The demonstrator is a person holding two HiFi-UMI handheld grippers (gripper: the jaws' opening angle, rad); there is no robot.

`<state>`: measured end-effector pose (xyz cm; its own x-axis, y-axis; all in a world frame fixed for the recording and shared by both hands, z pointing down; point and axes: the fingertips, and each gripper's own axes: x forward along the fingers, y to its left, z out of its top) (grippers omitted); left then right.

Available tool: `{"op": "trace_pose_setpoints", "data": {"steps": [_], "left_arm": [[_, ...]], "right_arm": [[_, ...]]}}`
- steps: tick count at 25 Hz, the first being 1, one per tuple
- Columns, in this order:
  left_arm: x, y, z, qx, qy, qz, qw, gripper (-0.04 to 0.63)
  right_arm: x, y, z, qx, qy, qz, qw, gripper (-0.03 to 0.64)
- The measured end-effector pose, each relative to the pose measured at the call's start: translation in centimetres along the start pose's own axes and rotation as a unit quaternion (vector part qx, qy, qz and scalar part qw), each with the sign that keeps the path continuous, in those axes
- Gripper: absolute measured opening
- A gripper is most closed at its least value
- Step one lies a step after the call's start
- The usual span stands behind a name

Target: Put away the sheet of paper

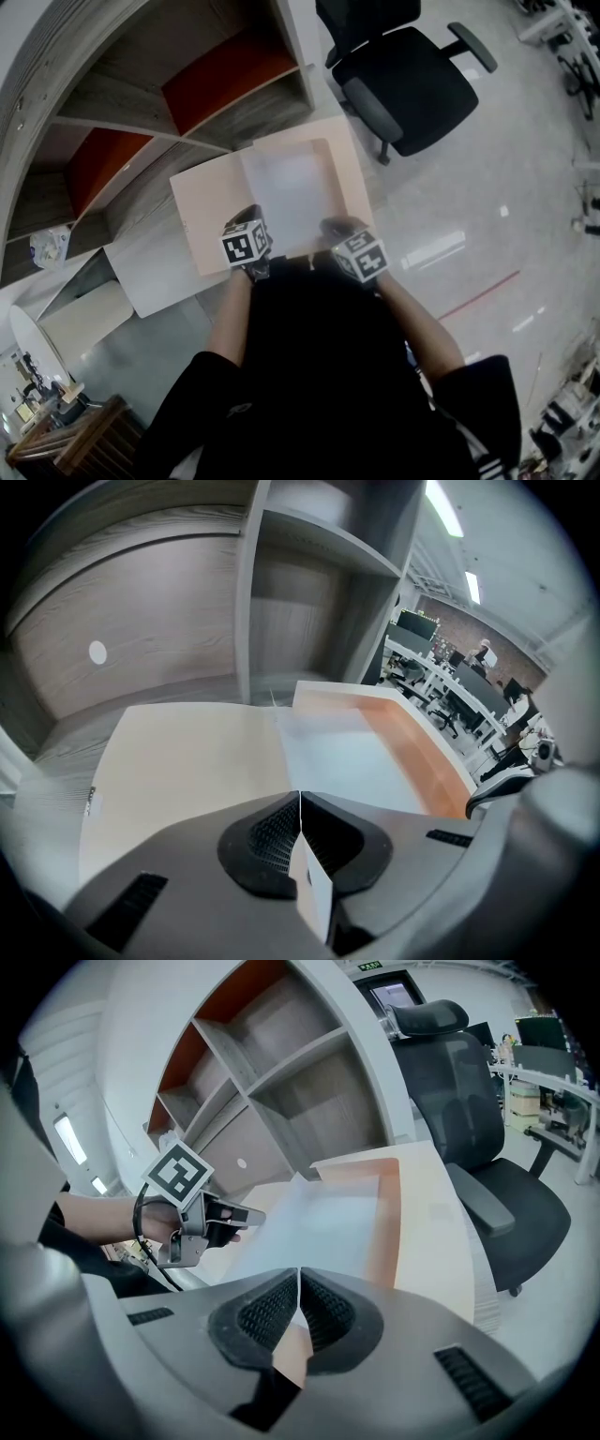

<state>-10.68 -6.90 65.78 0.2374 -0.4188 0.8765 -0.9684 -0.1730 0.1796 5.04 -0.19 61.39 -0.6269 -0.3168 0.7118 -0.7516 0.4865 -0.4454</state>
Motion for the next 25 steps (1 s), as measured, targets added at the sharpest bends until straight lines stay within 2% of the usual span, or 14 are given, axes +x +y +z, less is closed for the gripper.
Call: {"op": "trace_pose_setpoints", "data": {"steps": [16, 25], "left_arm": [[0.3, -1.2, 0.3, 0.015, 0.005, -0.008, 0.9998, 0.046], [0.7, -1.7, 0.2, 0.006, 0.007, -0.014, 0.9999, 0.046]], "right_arm": [[-0.8, -0.7, -0.1, 0.018, -0.014, -0.006, 1.000, 0.025], [-0.9, -0.8, 0.0, 0.012, -0.010, -0.003, 1.000, 0.025]]}}
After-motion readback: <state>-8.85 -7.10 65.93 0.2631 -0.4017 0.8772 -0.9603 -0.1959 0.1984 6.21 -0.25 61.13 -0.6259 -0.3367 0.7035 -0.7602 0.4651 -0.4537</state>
